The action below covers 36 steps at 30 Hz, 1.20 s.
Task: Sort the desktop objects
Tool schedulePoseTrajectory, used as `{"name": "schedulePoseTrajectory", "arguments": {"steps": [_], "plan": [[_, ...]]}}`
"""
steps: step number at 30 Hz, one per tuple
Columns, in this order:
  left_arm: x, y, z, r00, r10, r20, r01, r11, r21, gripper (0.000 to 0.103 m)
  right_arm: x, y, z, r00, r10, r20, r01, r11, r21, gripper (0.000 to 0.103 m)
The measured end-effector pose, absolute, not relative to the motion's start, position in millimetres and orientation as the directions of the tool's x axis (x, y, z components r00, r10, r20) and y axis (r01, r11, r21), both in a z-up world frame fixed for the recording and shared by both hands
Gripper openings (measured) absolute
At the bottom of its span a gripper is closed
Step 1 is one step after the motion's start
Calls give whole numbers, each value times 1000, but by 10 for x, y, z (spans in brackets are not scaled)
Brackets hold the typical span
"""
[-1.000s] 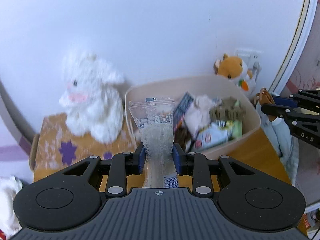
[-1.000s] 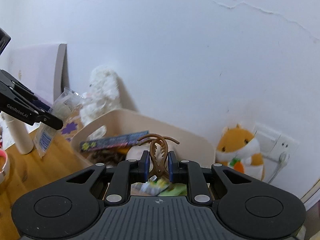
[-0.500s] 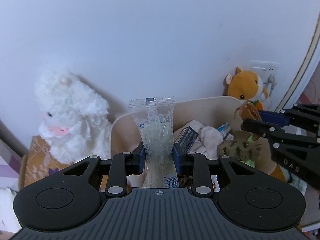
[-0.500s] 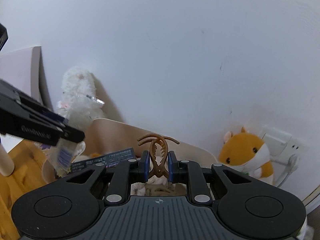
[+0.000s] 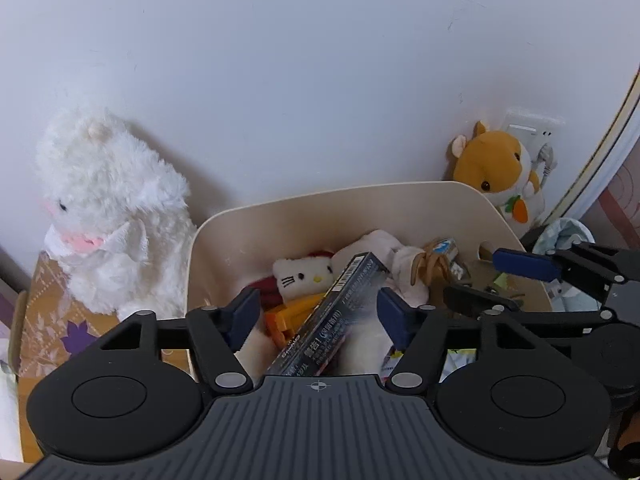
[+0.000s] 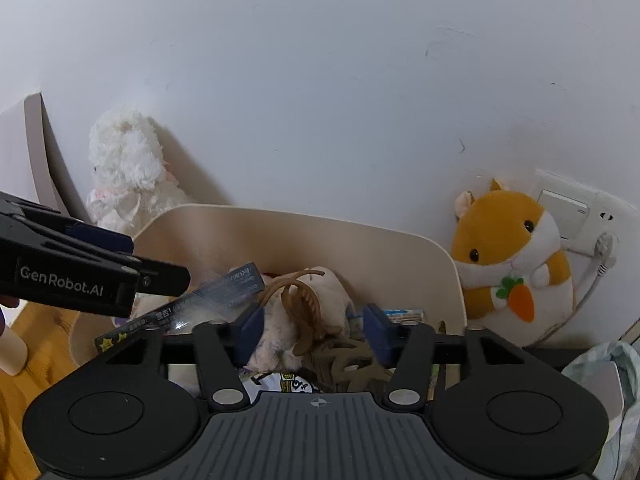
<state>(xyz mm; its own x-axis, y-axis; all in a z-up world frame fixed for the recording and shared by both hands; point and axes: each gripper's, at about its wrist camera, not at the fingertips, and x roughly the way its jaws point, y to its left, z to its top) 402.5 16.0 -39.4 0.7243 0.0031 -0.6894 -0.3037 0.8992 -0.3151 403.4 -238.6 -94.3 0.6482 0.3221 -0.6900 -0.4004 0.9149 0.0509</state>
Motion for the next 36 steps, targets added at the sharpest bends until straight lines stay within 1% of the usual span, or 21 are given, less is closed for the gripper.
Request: {"name": "schedulePoseTrajectory", "arguments": {"steps": [1,2,3,4,5,6,8,11,15,19,25,30,36], "plan": [[4011,151,-378,722,-1,-692,-300,901,-314,67,4017,-2407,-916,648,327,-688,-396,916,63,67],[4004,144,-362,721,-3,-693,-296,903,-312,67,3998,-2435,-886,647,327,-688,-384,920,77,75],[3988,137,-341,722,-3,-692,-292,905,-310,67,3978,-2463,-852,647,323,-690,-367,926,89,78],[3947,144,-312,725,-2,-689,-290,906,-308,69,3954,-2489,-818,645,322,-693,-352,930,105,85],[3916,136,-288,727,-2,-687,-287,908,-306,69,3921,-2524,-774,641,329,-694,-343,931,125,89],[3881,129,-263,728,0,-686,-286,909,-303,69,3874,-2549,-735,641,332,-691,-337,932,135,90],[3821,101,-214,725,6,-689,-286,912,-293,70,3776,-2591,-657,647,323,-690,-327,936,132,98],[3706,57,-136,723,5,-691,-280,916,-287,70,3622,-2649,-549,654,308,-691,-316,941,120,103],[3454,-39,26,732,10,-682,-284,913,-292,70,3445,-2765,-423,645,303,-702,-284,947,149,103],[3187,-113,169,721,-19,-693,-295,896,-331,70,3204,-2828,-298,652,281,-704,-267,954,133,103],[2744,-249,387,729,18,-684,-290,914,-285,71,2863,-2916,-140,641,256,-724,-236,963,132,103],[2399,-327,462,728,33,-685,-299,914,-274,71,2524,-2943,12,661,265,-702,-263,958,114,103],[1982,-415,518,729,36,-684,-306,911,-277,71,2130,-2984,166,655,314,-687,-302,943,142,103]]}}
